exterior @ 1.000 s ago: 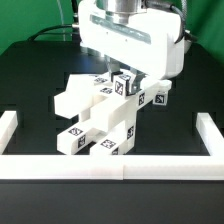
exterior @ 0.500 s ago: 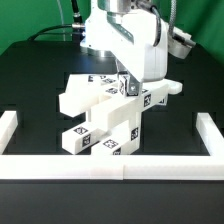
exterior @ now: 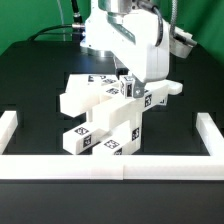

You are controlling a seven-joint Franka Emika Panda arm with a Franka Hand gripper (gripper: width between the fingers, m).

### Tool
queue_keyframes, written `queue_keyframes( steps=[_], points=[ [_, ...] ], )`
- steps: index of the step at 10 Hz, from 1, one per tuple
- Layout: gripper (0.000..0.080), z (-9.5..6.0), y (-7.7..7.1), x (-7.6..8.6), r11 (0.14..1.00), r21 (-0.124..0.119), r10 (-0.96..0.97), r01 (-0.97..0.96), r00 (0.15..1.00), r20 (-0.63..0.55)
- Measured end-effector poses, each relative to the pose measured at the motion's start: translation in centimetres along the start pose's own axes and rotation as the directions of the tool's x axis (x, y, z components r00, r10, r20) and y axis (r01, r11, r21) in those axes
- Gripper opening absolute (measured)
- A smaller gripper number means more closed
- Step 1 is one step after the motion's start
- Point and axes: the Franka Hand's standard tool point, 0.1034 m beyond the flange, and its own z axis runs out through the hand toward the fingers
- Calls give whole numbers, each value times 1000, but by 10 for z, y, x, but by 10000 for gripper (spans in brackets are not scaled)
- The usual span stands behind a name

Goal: Assemble chair

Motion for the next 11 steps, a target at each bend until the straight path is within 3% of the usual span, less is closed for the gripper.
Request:
queue_keyframes(
  steps=[1, 4, 6, 11],
  points=[
    [634, 0, 0, 0, 996, 0, -90, 90, 996, 0],
    [648, 0, 0, 0, 951, 0, -308, 308, 951, 0],
    [649, 0, 0, 0, 853, -20, -522, 522, 853, -12],
    [649, 0, -1, 0, 614, -21, -789, 789, 614, -10]
  ],
)
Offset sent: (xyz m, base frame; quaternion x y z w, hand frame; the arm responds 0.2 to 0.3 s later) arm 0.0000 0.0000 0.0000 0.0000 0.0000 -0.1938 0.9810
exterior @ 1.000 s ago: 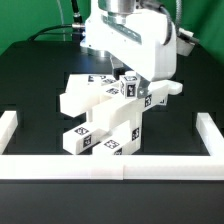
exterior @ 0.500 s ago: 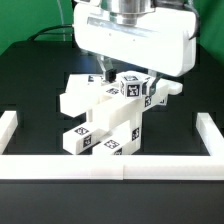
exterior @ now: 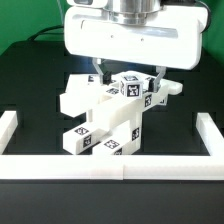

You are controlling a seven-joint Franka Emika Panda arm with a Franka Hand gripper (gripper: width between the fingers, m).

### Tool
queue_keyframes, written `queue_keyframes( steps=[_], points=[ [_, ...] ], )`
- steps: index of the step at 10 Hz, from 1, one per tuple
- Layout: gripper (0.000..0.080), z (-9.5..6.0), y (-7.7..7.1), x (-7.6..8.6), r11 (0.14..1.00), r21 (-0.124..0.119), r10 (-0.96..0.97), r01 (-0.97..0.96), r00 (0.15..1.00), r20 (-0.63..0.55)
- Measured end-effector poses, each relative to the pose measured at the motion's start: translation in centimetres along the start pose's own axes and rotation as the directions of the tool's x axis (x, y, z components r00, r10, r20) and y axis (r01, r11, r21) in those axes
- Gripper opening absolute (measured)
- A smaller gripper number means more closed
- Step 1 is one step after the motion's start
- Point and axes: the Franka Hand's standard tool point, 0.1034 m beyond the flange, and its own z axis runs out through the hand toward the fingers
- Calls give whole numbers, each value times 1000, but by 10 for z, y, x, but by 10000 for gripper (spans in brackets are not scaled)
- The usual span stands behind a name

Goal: Assemble chair

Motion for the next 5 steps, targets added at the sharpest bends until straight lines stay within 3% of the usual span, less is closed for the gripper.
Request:
queue_keyframes(
  steps=[5],
  points=[
    [649, 1, 0, -1, 949, -3, -315, 315, 949, 2]
  ],
)
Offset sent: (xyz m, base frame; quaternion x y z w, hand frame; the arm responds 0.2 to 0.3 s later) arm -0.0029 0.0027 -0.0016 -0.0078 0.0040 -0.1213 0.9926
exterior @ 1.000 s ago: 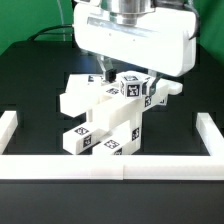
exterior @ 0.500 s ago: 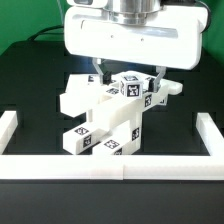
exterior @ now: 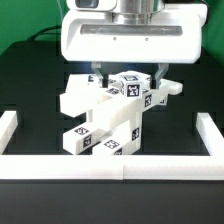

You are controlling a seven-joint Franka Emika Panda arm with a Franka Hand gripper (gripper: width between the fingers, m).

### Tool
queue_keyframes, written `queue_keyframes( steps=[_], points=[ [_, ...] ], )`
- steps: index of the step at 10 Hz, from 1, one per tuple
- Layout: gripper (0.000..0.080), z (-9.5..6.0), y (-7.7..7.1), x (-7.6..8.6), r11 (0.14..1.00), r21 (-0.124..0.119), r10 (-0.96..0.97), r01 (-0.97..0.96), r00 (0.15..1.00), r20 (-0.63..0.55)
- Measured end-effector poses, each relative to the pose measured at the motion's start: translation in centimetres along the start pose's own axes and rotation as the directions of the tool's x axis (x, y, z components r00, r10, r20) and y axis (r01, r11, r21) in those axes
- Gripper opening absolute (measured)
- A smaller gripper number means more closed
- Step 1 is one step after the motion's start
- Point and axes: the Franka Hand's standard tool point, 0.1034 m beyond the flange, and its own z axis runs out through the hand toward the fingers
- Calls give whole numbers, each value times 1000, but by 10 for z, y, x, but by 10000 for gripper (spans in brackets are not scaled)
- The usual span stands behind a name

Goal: Assemble chair

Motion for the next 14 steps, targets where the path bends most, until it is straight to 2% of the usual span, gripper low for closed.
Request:
queue_keyframes(
  steps=[2, 3, 4, 5, 8, 11, 14],
  points=[
    [649, 0, 0, 0, 997, 0, -79, 79, 997, 0],
    [555, 0, 0, 0, 997, 0, -77, 77, 997, 0],
    [555, 0, 0, 0, 997, 0, -77, 77, 997, 0],
    [322, 0, 0, 0, 997, 0, -77, 77, 997, 0],
    [285, 0, 0, 0, 999, 1, -52, 52, 999, 0],
    [285, 0, 0, 0, 993, 4, 122, -122, 993, 0],
    [285, 0, 0, 0, 944, 4, 330, -330, 944, 1]
  ],
)
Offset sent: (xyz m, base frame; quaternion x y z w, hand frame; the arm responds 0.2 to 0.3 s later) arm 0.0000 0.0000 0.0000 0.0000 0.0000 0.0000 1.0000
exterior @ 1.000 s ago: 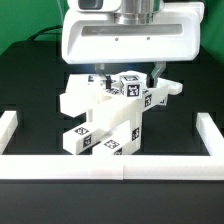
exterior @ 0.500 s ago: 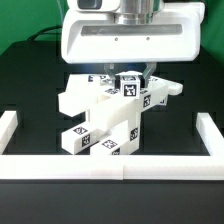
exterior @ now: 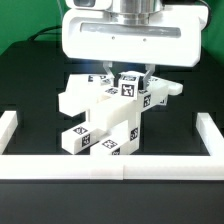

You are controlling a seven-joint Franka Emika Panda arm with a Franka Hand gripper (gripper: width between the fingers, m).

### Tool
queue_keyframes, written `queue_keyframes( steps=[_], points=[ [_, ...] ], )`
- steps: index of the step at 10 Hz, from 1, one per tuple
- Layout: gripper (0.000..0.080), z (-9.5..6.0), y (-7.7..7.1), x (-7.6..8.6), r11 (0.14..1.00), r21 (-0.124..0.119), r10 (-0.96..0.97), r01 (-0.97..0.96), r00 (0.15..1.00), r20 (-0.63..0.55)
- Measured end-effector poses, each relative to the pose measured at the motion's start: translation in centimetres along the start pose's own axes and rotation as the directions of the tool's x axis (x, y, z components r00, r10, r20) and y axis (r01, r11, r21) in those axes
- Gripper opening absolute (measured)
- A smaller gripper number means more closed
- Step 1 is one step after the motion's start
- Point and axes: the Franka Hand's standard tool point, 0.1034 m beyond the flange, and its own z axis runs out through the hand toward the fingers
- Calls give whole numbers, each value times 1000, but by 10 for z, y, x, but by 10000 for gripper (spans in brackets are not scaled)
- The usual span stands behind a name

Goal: Assemble chair

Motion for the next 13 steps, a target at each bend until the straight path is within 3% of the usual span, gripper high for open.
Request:
queue_keyframes(
  steps=[4, 9, 12, 13],
  points=[
    [287, 0, -1, 0, 972, 2, 235, -235, 972, 1],
    [287, 0, -3, -1, 850, 7, 526, -526, 851, 6],
    [299, 0, -3, -1, 845, 6, 535, -535, 845, 11],
    [491, 0, -4, -2, 847, 3, 531, -531, 847, 13]
  ],
)
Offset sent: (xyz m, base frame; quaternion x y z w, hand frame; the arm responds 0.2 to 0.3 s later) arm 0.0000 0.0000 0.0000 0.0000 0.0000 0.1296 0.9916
